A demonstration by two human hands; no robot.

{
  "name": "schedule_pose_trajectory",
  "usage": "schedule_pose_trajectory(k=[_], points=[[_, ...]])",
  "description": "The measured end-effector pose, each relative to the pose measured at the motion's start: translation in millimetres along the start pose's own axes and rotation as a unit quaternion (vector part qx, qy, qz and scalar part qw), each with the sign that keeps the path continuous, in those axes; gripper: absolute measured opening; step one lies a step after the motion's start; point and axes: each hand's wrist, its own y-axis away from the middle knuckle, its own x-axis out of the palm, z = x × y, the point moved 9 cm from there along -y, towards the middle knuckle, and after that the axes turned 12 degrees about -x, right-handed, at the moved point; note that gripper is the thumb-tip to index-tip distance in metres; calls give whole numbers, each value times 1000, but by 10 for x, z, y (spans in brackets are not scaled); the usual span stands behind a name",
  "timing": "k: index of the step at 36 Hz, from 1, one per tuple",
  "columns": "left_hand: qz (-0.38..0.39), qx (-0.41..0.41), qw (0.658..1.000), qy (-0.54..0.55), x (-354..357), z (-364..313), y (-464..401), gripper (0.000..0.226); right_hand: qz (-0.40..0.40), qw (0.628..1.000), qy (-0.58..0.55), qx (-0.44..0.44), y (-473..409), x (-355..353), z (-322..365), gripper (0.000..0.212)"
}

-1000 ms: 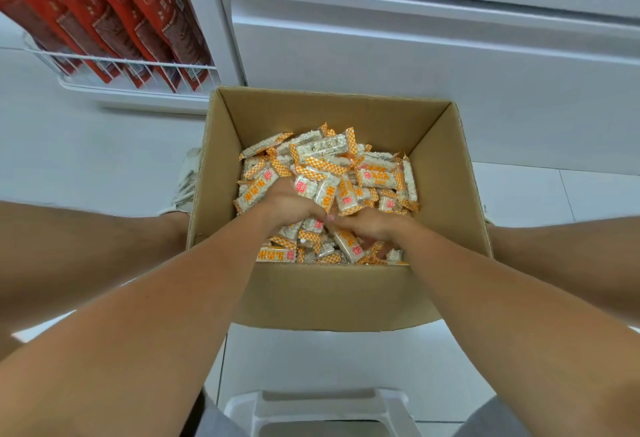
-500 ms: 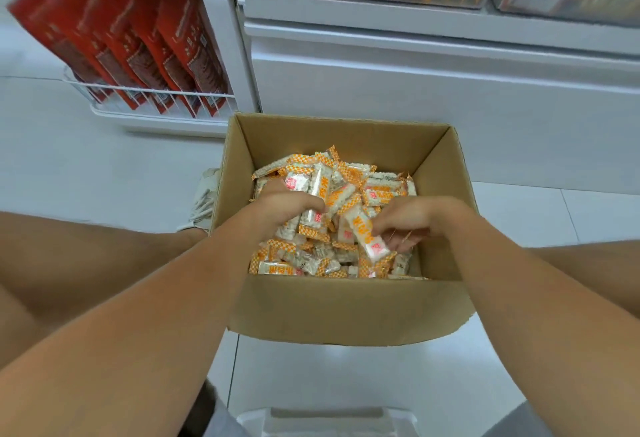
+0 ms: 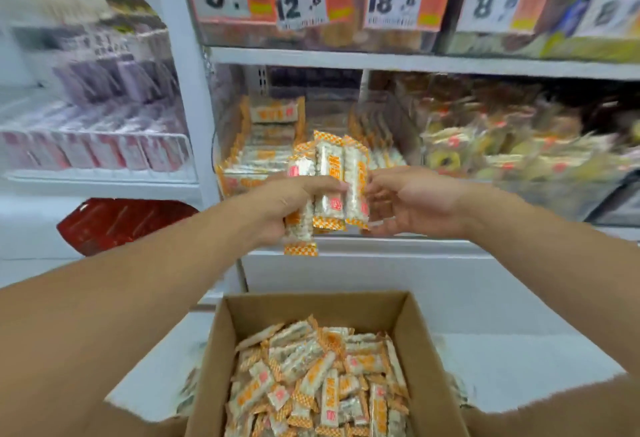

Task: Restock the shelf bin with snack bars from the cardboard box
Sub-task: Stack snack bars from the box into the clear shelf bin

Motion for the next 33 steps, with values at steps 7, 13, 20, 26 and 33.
schedule_pose_trajectory(k=[7, 13, 20, 26, 33], points=[[64, 41, 991, 113, 167, -386, -88, 50, -75, 994, -9, -85, -252, 71, 372, 22], [92, 39, 982, 158, 198, -521, -310, 81, -18, 987, 104, -120, -520, 118, 506, 31], [96, 31, 977, 190, 4, -668, -470, 61, 59, 992, 71, -88, -768, 41, 516, 18], [94, 47, 972, 211, -114, -725, -503, 42, 16, 992, 115, -41, -1006, 21, 389, 32], [84, 51, 975, 201, -148, -756, -521, 72, -18, 955, 280, -100, -1060, -71, 563, 38]])
